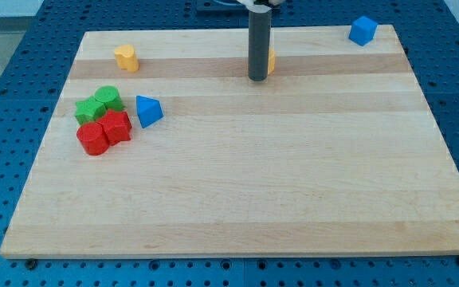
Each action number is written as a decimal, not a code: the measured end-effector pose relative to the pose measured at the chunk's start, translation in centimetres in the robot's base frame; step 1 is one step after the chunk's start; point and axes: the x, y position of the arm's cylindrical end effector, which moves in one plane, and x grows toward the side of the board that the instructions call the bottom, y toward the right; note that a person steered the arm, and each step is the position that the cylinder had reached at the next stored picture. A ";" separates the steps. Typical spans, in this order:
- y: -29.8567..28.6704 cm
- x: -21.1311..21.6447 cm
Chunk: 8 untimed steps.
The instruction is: Place the yellow hexagon below the blue cube
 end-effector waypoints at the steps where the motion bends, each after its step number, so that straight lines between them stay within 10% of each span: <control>1: -1.8 -0.1; 8: 2.0 -5.3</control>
